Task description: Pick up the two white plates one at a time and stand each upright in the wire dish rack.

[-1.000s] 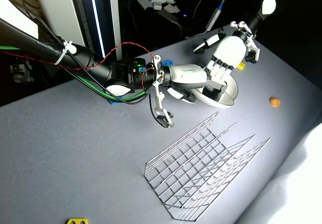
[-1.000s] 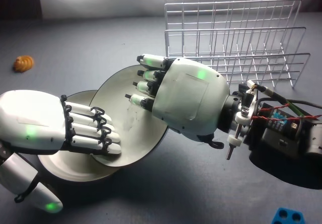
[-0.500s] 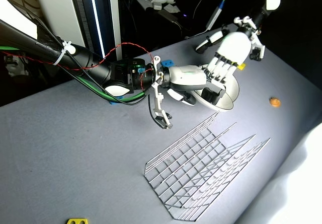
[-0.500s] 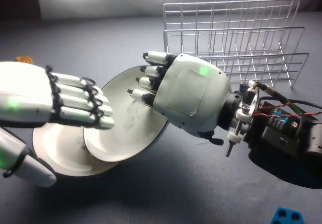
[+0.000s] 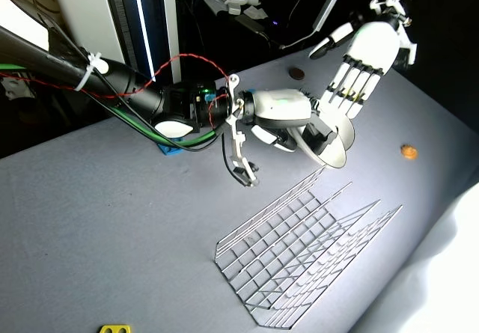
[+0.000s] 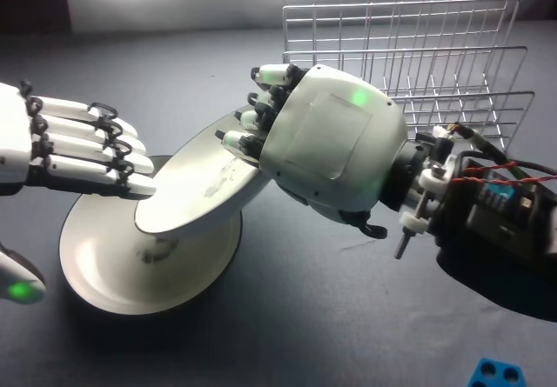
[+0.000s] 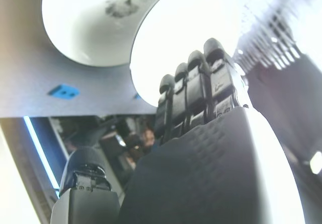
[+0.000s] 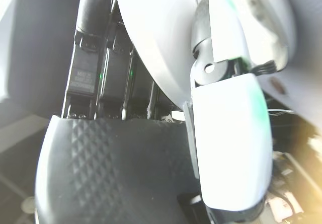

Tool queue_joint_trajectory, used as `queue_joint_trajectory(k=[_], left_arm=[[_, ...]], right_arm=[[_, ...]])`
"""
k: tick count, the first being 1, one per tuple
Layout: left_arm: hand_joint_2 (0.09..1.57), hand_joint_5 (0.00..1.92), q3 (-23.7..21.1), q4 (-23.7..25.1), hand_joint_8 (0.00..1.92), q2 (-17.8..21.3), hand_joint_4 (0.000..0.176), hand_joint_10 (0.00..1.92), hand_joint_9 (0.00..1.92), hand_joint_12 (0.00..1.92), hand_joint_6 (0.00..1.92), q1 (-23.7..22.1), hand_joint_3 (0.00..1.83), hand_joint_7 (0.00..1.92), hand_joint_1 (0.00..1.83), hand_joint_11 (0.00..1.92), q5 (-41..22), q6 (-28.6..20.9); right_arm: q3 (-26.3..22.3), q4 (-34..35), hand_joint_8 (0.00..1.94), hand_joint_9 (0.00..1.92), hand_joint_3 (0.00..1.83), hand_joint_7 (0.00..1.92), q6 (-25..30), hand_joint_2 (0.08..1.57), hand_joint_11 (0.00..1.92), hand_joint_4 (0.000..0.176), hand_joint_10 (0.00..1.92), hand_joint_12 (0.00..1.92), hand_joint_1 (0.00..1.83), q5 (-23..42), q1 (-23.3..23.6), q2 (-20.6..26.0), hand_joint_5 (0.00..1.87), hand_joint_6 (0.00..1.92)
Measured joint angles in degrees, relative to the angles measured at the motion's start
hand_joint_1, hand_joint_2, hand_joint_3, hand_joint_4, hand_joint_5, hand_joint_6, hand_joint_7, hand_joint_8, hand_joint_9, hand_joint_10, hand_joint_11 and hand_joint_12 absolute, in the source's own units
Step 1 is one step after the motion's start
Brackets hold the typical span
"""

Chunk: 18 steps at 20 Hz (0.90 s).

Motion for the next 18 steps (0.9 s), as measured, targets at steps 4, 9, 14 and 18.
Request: queue_joint_trajectory(k=[4,9,14,18], left_arm=[[1.09,0.08,1.6,0.8,0.00,1.3,0.000,0.00,0.05,0.17,0.00,-0.3,0.00,0.07,0.00,0.00,0.1,-1.4],[1.08,0.12,2.0,2.6,0.00,3.7,0.000,0.00,0.11,0.30,0.00,-0.3,0.00,0.11,0.00,0.00,-0.1,-3.2],[1.08,0.12,2.2,3.2,0.00,5.4,0.000,0.00,0.10,0.25,0.00,-0.3,0.00,0.11,0.00,0.00,-0.5,-4.2],[1.08,0.09,4.7,3.4,0.00,5.1,0.000,0.00,0.09,0.25,0.00,0.7,0.00,0.10,0.00,0.00,-1.0,-4.2]], right_arm=[[-2.8,-0.2,1.02,0.91,0.00,0.96,0.2,1.13,0.68,0.000,1.18,1.36,1.37,0.2,1.5,1.5,0.87,1.14],[-4.4,1.1,1.04,0.96,0.00,0.95,0.3,1.15,0.66,0.010,0.76,1.37,1.21,-0.1,2.6,3.1,0.89,1.16],[-10.8,0.7,0.99,1.02,0.00,0.99,2.1,1.13,0.70,0.014,0.67,1.35,1.21,-1.6,4.7,6.8,0.91,1.12],[-14.9,5.8,0.95,1.07,0.00,1.02,2.2,1.12,0.72,0.016,0.58,1.30,1.22,-6.0,7.7,10.1,0.93,1.08]])
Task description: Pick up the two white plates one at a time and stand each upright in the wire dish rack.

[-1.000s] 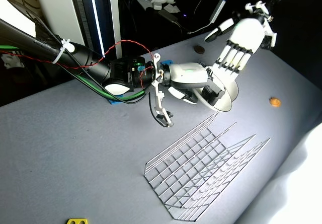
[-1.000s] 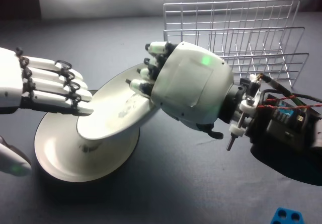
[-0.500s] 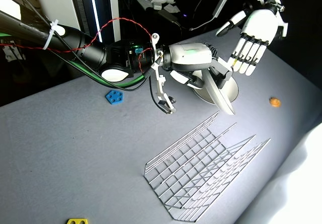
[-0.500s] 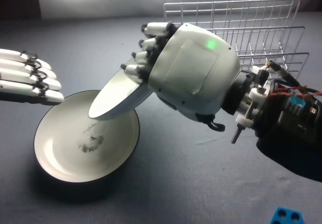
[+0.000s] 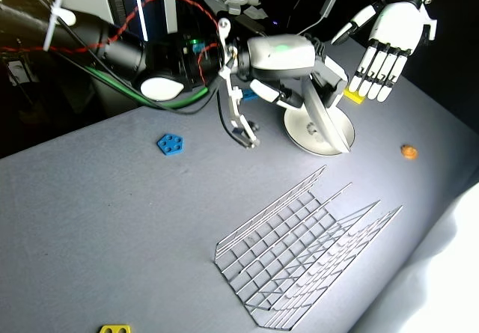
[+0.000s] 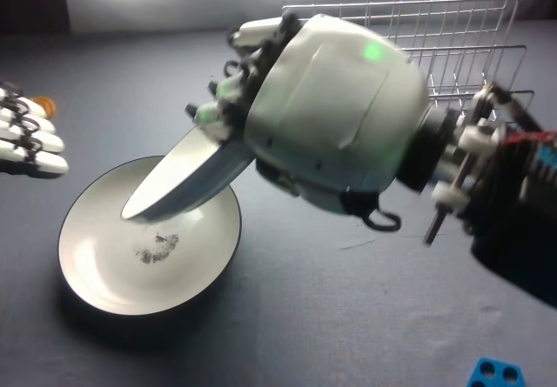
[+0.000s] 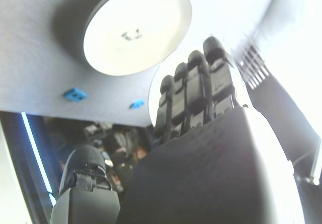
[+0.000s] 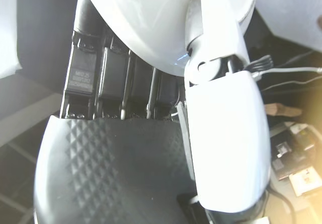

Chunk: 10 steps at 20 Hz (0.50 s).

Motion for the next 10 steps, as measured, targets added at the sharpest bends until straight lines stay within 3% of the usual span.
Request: queue_joint_trajectory(k=[4,7,8,9,10], left_arm=[[1.07,0.13,1.2,0.2,0.00,-0.2,0.000,0.00,0.12,0.32,0.00,0.8,0.00,0.14,0.00,0.00,0.3,0.2],[1.09,0.16,0.8,-0.1,0.00,-0.3,0.000,0.00,0.14,0.36,0.00,0.7,0.00,0.15,0.00,0.00,-0.1,0.2],[1.08,0.15,0.2,0.1,0.00,-0.3,0.000,0.00,0.13,0.34,0.00,0.4,0.00,0.14,0.00,0.00,0.1,0.2],[1.08,0.16,-0.8,0.1,0.00,-0.1,0.000,0.00,0.14,0.38,0.00,0.2,0.00,0.15,0.00,0.00,0.2,0.2],[1.09,0.14,-1.8,0.2,0.00,0.2,0.000,0.00,0.13,0.35,0.00,-0.2,0.00,0.14,0.00,0.00,0.2,0.2]], right_arm=[[-4.0,8.0,1.07,1.00,0.00,0.93,3.1,1.16,0.63,0.016,0.58,1.35,1.20,-7.0,5.7,5.8,0.86,1.20],[-6.8,12.6,0.94,1.04,0.00,1.00,4.5,1.12,0.68,0.017,0.58,1.31,1.22,-13.6,10.6,10.3,0.95,1.08],[-7.1,12.8,0.86,0.97,0.01,1.04,5.8,1.10,0.70,0.000,1.00,1.28,1.34,-15.5,11.7,11.3,0.94,1.07],[-7.5,14.1,0.90,0.94,0.00,1.01,6.4,1.11,0.68,0.000,1.11,1.27,1.37,-17.4,13.3,12.2,0.92,1.10],[-7.6,16.1,0.92,0.94,0.00,1.01,6.5,1.11,0.68,0.000,1.10,1.27,1.37,-18.9,14.7,12.5,0.91,1.12]])
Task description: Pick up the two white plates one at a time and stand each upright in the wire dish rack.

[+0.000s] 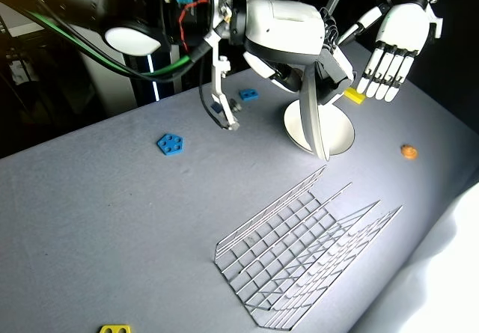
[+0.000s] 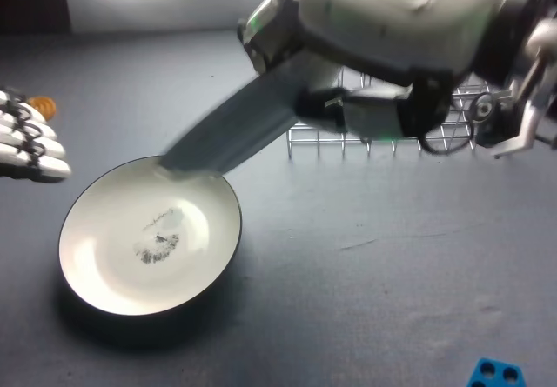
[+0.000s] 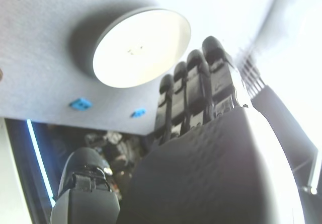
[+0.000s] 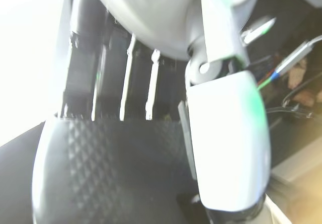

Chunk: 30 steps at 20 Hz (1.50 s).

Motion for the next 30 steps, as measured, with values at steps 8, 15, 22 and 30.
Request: queue_joint_trajectory(k=[8,15,22,30], left_arm=[[1.08,0.17,-1.8,0.4,0.00,-0.8,0.000,0.00,0.16,0.39,0.00,-0.2,0.00,0.16,0.00,0.00,1.0,0.9],[1.07,0.14,-1.9,0.6,0.00,-2.3,0.000,0.00,0.13,0.34,0.00,-0.2,0.00,0.13,0.00,0.00,1.6,1.8],[1.08,0.14,-2.5,0.4,0.00,-3.3,0.000,0.00,0.13,0.35,0.00,-0.2,0.00,0.14,0.00,0.00,2.5,2.2],[1.08,0.15,-2.5,-0.4,0.00,-3.8,0.000,0.00,0.15,0.40,0.00,1.3,0.00,0.15,0.00,0.00,2.8,1.0]], right_arm=[[0.8,4.1,1.07,0.98,0.00,0.94,8.4,1.15,0.63,0.022,0.65,1.31,1.20,-7.7,5.2,3.8,0.89,1.15],[4.6,11.7,1.02,0.99,0.00,0.97,12.3,1.14,0.65,0.019,0.64,1.29,1.21,-11.1,7.2,5.8,0.91,1.13],[8.5,17.7,0.98,1.02,0.00,0.99,15.7,1.13,0.68,0.017,0.60,1.29,1.21,-12.3,9.0,6.2,0.92,1.12],[11.0,22.2,0.98,1.01,0.00,0.98,15.9,1.13,0.67,0.017,0.59,1.30,1.21,-12.6,8.9,7.8,0.92,1.14]])
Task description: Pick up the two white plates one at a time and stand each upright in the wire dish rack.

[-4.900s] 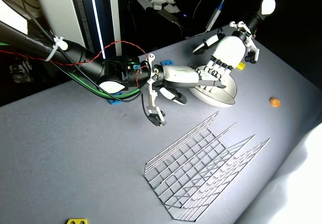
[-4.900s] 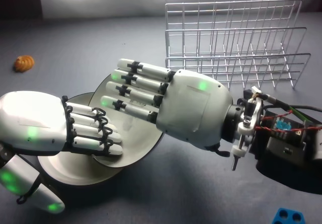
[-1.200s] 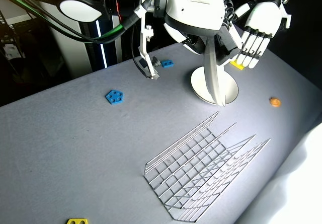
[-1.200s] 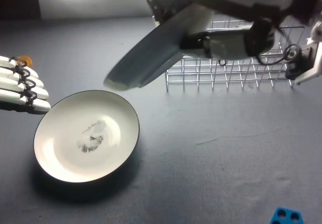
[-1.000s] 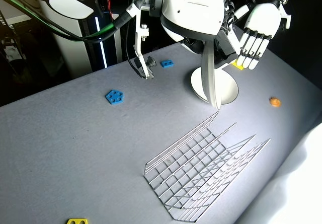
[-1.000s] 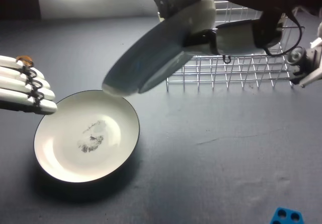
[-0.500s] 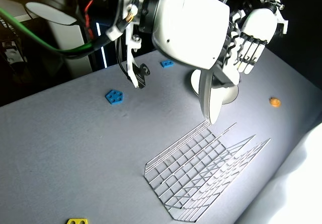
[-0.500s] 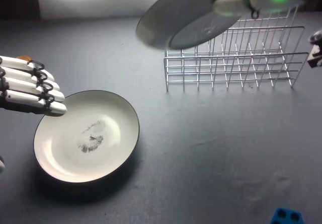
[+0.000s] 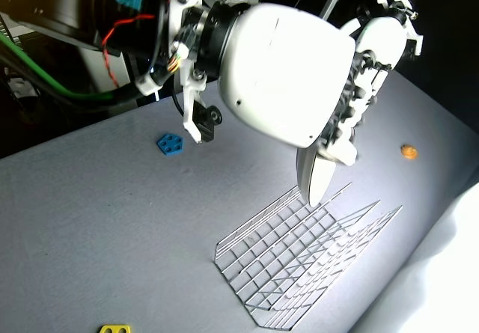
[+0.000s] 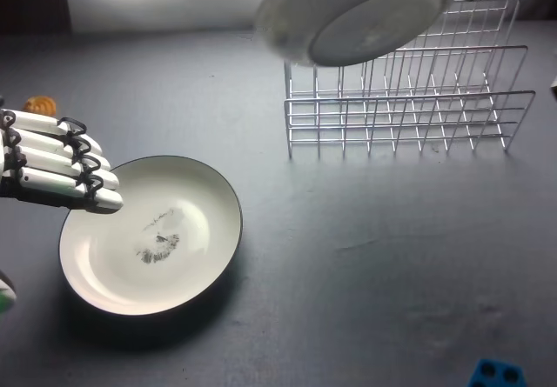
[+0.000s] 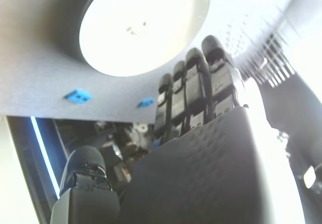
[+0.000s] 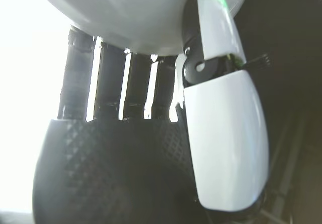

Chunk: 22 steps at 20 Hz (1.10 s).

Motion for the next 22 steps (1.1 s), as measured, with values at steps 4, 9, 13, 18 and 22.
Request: queue_joint_trajectory(k=[4,9,13,18,22], left_arm=[[1.08,0.14,-0.2,0.7,0.00,-1.1,0.000,0.00,0.14,0.37,0.00,1.6,0.00,0.14,0.00,0.00,1.3,-0.2],[1.07,0.15,0.6,1.2,0.00,-1.7,0.000,0.00,0.14,0.35,0.00,3.5,0.00,0.14,0.00,0.00,2.8,-0.2],[1.08,0.14,0.6,1.6,0.00,-2.5,0.000,0.00,0.14,0.39,0.00,3.8,0.00,0.14,0.00,0.00,3.8,-0.2],[1.08,0.13,1.2,2.6,0.00,-3.2,0.000,0.00,0.13,0.35,0.01,4.8,0.00,0.13,0.00,0.00,5.0,0.3],[1.07,0.13,1.9,2.3,0.00,-3.7,0.000,0.00,0.12,0.33,0.00,5.4,0.00,0.12,0.00,0.00,5.9,0.5]], right_arm=[[0.5,0.4,0.97,1.02,0.00,1.00,0.1,1.13,0.67,0.016,0.58,1.30,1.21,0.2,-0.2,1.2,0.92,1.12],[3.1,3.1,0.98,1.02,0.00,1.00,0.0,1.13,0.67,0.020,0.60,1.32,1.21,-1.3,-0.2,2.0,0.93,1.10],[5.6,3.0,0.97,1.03,0.00,1.01,0.1,1.13,0.69,0.018,0.58,1.30,1.21,-5.7,-0.2,2.4,0.92,1.11],[6.9,2.9,0.99,1.02,0.00,0.99,0.7,1.13,0.68,0.018,0.60,1.30,1.21,-9.0,-0.2,2.4,0.92,1.12],[8.3,3.7,1.05,1.00,0.00,0.94,0.9,1.15,0.67,0.019,0.58,1.32,1.20,-9.2,-0.2,2.4,0.89,1.18]])
